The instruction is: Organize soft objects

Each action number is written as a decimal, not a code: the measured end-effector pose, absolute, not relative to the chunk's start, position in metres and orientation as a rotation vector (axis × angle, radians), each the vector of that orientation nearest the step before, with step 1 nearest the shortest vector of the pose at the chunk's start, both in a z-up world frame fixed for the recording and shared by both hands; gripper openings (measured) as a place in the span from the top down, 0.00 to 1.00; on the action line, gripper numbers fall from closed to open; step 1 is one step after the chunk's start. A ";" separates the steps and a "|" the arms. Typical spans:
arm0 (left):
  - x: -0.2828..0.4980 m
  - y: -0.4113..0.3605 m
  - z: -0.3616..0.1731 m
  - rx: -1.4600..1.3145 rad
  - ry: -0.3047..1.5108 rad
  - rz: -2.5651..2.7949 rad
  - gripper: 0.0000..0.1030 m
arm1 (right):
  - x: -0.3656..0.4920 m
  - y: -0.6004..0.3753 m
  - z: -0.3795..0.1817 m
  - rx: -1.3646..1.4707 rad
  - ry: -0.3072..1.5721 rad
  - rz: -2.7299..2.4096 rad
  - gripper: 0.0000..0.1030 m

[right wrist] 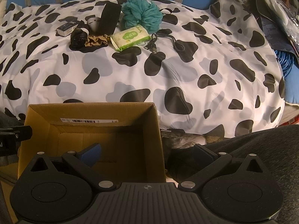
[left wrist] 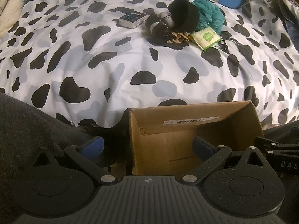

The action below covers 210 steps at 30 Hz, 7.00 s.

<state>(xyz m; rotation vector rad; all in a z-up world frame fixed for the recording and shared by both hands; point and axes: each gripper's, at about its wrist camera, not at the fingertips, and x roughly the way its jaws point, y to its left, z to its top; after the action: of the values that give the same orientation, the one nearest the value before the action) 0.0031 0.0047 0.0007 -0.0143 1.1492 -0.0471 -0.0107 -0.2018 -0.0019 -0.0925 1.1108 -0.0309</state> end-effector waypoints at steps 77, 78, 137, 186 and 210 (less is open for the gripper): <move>0.253 0.057 -0.008 -0.013 0.859 -0.117 0.00 | 0.252 -0.254 -0.070 0.045 1.006 0.158 0.81; 0.255 0.058 -0.010 -0.010 0.861 -0.117 0.00 | 0.252 -0.254 -0.070 0.044 1.007 0.157 0.82; 0.219 0.046 -0.010 0.044 0.845 -0.134 0.53 | 0.185 -0.261 -0.016 -0.005 0.908 0.143 0.87; 0.026 -0.014 -0.030 -0.026 1.226 -0.244 0.53 | 0.023 -0.188 -0.041 -0.051 1.240 0.348 0.86; 0.033 -0.014 -0.040 0.008 1.286 -0.154 0.25 | 0.030 -0.189 -0.044 -0.086 1.253 0.284 0.04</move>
<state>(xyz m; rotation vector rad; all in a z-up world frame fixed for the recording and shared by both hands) 0.0326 -0.0144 -0.0396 0.0076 1.2862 -0.1537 0.0297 -0.1887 -0.0444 -0.0855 1.2525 0.2837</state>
